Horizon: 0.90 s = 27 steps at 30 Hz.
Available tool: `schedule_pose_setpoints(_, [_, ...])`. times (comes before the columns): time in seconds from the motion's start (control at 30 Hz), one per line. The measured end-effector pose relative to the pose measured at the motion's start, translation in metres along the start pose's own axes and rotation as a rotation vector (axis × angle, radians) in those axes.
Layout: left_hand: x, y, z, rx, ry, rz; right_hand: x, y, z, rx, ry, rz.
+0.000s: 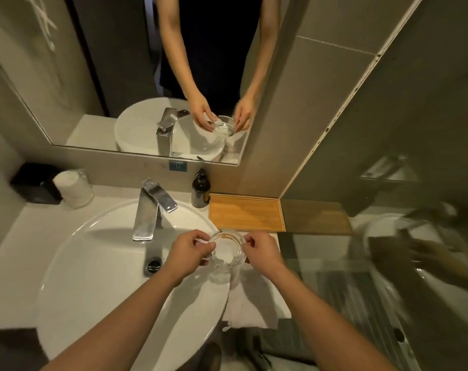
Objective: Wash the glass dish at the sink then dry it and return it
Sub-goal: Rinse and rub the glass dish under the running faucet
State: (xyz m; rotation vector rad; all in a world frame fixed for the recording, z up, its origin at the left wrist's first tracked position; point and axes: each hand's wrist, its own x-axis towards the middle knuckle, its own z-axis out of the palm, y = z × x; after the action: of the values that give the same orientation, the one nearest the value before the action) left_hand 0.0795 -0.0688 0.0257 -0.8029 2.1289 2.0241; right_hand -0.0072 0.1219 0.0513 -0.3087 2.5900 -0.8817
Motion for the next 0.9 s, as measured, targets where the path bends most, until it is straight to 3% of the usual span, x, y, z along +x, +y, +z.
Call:
schedule_pose_setpoints(0.53, [-0.079,-0.051,-0.080,-0.118,0.385,-0.099,-0.007,-0.077,0.083,-0.073,-0.307,-0.282])
schedule_pose_setpoints(0.8, [-0.089,-0.064,-0.100,-0.146,0.476,-0.117,-0.008,-0.093,0.099,-0.057,-0.369,-0.348])
schedule_pose_setpoints(0.9, [-0.086,-0.069,-0.105,-0.135,0.475,-0.111,-0.006,-0.093,0.093,-0.013,-0.319,-0.350])
